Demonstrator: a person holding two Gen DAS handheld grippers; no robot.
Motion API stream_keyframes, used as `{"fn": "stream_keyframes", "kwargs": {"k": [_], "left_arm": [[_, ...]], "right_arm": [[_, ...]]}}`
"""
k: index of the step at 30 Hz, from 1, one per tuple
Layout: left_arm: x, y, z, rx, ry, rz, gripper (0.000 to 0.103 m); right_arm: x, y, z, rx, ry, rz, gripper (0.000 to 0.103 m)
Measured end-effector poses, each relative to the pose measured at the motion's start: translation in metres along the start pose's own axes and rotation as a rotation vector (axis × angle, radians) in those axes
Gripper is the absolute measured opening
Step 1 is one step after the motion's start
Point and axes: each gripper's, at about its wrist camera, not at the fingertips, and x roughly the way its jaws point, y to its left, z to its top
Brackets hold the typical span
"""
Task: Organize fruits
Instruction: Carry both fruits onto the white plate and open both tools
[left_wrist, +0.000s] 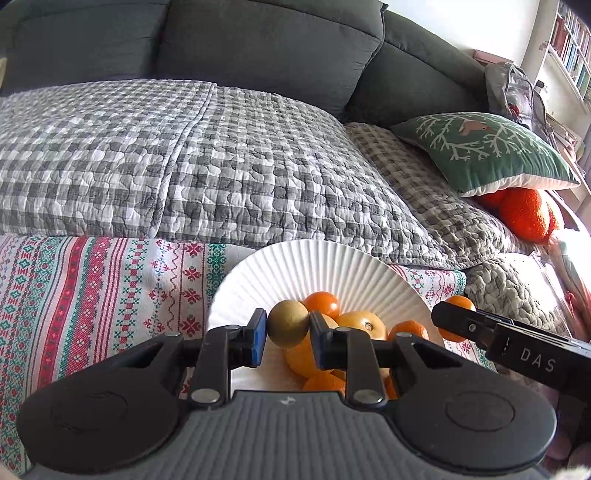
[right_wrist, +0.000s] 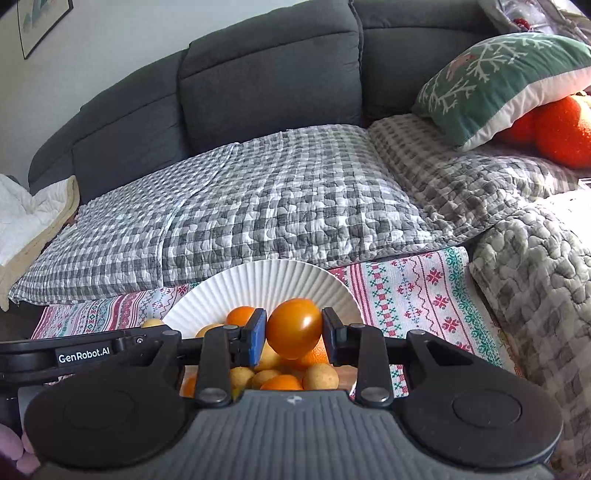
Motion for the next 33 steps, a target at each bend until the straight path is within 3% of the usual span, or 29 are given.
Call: {"fn": "stream_keyframes", "kwargs": {"k": [12,24,27,33], "left_arm": [[0.042,0.005,0.013,-0.009,0.054,0.021,0.018],[0.046,0.008,0.01,-0.013,0.055,0.021,0.02],[0.042,0.008,0.009,-0.015,0.049,0.027,0.026],[0.026,0.002,0.009,0.029,0.013,0.072,0.051]], "right_arm": [[0.04,-0.008,0.011,0.007,0.081,0.012,0.029],[0.048,0.004,0.011,-0.07,0.1,-0.021,0.03],[0.042,0.002,0.013,-0.055,0.087,-0.024,0.032],[0.03,0.0,0.014,-0.011,0.073,-0.035,0.05]]}}
